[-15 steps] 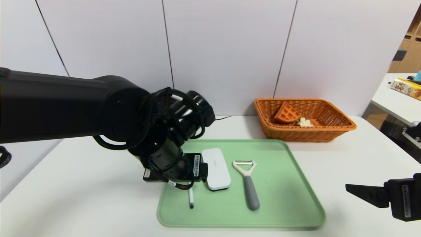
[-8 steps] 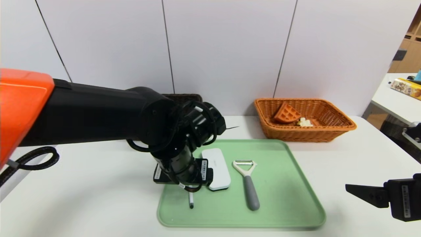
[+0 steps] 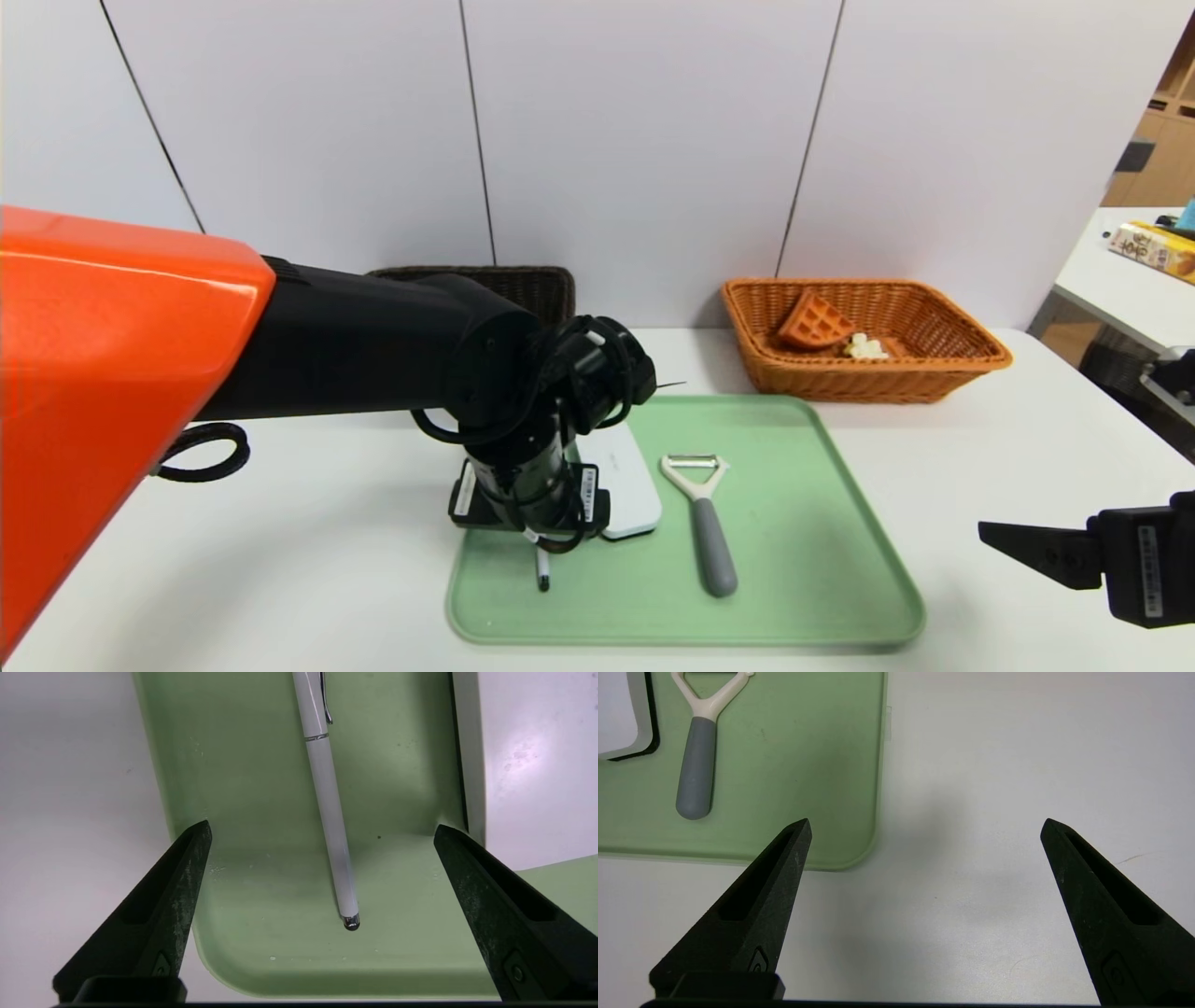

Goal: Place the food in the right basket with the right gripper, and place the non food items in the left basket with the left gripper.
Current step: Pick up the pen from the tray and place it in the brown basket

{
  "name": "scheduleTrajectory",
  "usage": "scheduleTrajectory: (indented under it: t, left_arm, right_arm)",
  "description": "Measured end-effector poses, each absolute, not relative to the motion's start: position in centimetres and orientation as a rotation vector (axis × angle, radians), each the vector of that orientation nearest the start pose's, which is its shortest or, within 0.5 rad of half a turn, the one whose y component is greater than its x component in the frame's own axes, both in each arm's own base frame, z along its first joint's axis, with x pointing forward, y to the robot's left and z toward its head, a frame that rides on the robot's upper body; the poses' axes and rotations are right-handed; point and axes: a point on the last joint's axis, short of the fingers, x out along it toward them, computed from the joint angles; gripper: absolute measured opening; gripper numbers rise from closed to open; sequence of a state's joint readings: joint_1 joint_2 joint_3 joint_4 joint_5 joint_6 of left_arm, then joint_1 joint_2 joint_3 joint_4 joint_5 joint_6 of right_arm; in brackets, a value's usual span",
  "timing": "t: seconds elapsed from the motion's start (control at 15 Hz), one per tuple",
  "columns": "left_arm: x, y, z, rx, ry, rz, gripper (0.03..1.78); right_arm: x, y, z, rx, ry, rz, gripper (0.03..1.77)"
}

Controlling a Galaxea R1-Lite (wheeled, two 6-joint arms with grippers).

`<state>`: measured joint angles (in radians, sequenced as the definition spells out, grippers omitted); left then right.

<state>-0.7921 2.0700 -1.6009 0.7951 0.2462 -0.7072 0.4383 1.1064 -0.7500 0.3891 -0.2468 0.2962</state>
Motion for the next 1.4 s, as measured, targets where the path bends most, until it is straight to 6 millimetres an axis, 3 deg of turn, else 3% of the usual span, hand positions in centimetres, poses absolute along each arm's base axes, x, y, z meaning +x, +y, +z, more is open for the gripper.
scheduleTrajectory:
  t: [0.8, 1.07, 1.33, 1.4]
  left_arm:
    - [26.7, -25.4, 14.6, -0.033, 1.204, -0.021, 1.64]
    - [26.7, -25.4, 14.3, -0.021, 1.214, -0.009, 1.05]
    - [26.6, -25.4, 14.2, -0.012, 1.217, -0.005, 0.71]
    - [26.5, -25.3, 14.1, -0.007, 1.223, -0.001, 0.42]
  right_arm:
    - [11.8, 4.9, 20.8, 0.031, 0.719, 0.077, 1.69]
    - [11.8, 4.9, 20.8, 0.031, 0.717, 0.078, 1.69]
    - [11.8, 4.9, 20.9, 0.03, 0.714, 0.08, 1.69]
    - [11.9, 5.0, 21.0, 0.032, 0.709, 0.081, 1.69]
